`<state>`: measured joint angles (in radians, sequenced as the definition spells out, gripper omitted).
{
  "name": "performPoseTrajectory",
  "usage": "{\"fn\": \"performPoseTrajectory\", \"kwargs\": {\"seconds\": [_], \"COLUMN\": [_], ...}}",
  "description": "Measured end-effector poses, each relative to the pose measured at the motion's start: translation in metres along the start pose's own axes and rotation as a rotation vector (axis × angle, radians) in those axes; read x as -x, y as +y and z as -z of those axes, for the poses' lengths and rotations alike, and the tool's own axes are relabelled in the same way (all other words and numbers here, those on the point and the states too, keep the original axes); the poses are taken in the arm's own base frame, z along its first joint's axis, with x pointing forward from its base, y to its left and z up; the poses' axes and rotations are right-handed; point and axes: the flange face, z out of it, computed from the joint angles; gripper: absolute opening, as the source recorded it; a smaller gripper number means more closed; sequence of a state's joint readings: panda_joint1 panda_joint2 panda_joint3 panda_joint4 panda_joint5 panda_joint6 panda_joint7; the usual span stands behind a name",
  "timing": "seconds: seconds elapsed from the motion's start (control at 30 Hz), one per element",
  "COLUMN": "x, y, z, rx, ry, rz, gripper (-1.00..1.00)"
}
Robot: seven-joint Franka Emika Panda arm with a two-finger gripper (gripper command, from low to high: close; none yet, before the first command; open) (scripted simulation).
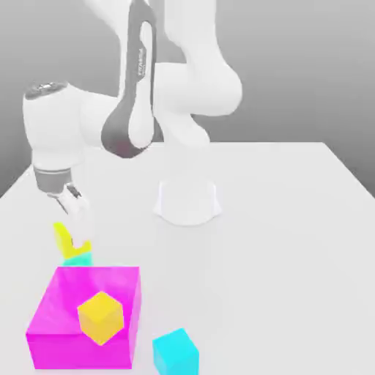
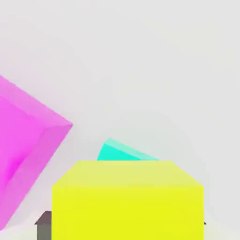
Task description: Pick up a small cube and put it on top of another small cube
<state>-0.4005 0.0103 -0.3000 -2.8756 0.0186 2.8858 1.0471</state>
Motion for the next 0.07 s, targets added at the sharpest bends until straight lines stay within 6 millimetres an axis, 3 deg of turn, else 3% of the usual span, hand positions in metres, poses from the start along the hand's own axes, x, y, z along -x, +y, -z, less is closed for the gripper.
{"fn": "performPoseTrajectory", "kwargs": {"seconds": [0.07], "x": [0.0022], "y": [-0.0012], "z": [0.0], "rx": [0.0], "ry": [0.0], "rz": [0.007], "gripper": [1.0]}}
